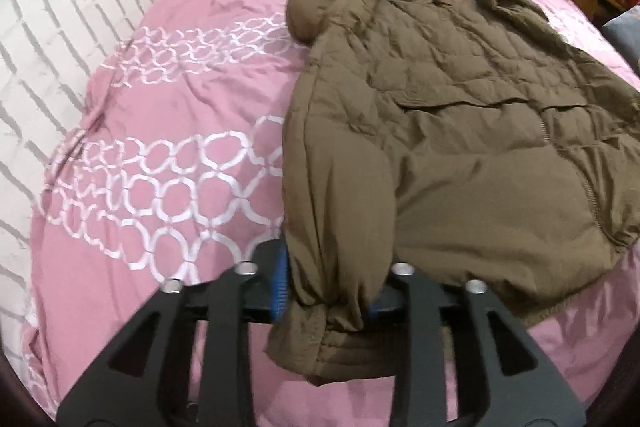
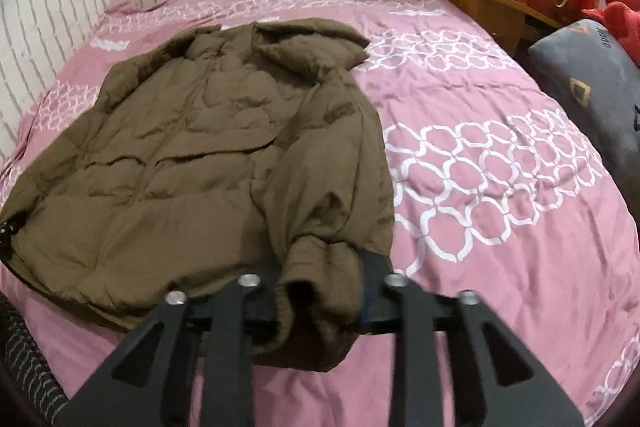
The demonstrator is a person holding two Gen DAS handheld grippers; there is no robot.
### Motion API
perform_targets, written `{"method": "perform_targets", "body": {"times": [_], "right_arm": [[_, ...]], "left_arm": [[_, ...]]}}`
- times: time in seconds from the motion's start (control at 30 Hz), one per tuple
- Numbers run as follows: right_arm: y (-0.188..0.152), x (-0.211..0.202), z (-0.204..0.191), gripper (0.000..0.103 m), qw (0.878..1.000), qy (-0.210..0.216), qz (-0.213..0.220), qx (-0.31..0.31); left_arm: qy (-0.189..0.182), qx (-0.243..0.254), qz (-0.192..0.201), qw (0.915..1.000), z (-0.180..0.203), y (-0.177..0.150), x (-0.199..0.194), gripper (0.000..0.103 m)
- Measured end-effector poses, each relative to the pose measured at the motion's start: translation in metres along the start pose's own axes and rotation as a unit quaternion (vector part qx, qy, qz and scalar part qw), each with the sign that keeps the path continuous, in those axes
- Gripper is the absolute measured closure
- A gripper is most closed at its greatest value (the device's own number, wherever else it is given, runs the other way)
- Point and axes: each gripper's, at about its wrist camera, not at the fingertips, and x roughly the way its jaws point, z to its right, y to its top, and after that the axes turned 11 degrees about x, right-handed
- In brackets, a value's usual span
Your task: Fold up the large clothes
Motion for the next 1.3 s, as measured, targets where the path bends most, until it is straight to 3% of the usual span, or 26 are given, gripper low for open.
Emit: {"method": "perform_targets", "body": {"times": [0.07,0.13,0.2,0.27,0.33,0.5,0.67,1.03,1.3], "right_arm": [[0.000,-0.002,0.001,0.058,1.000,-0.017,0.010,0.009],[-0.001,-0.007,0.001,0.048,0.999,-0.030,0.022,0.011],[0.001,-0.014,-0.001,0.045,0.998,-0.044,0.038,0.010],[0.003,-0.020,-0.001,0.042,0.997,-0.051,0.056,0.012],[0.006,-0.026,-0.001,0.033,0.996,-0.050,0.075,0.018],[0.012,-0.041,0.001,0.021,0.991,-0.038,0.124,0.033],[0.016,-0.053,0.005,0.015,0.986,-0.038,0.153,0.054],[0.032,-0.040,-0.005,0.010,0.994,-0.015,0.095,0.059],[0.065,-0.014,-0.025,0.008,0.998,-0.016,0.063,0.027]], "left_arm": [[0.017,0.001,0.005,0.9998,0.001,0.001,-0.002,0.047],[0.034,-0.002,0.020,0.9992,-0.004,-0.005,-0.014,0.022],[0.044,-0.009,0.031,0.9985,-0.009,-0.001,-0.018,0.016],[0.042,-0.017,0.032,0.9985,-0.012,-0.013,-0.025,0.015],[0.040,-0.026,0.031,0.9984,-0.021,-0.029,-0.038,0.015],[0.049,-0.028,0.049,0.9972,-0.030,-0.037,-0.047,0.007],[0.056,-0.028,0.063,0.9960,-0.044,-0.034,-0.056,0.003],[0.050,-0.028,0.059,0.9966,-0.063,-0.009,-0.050,0.003],[0.032,-0.024,0.057,0.9976,-0.058,0.040,-0.026,0.003]]}}
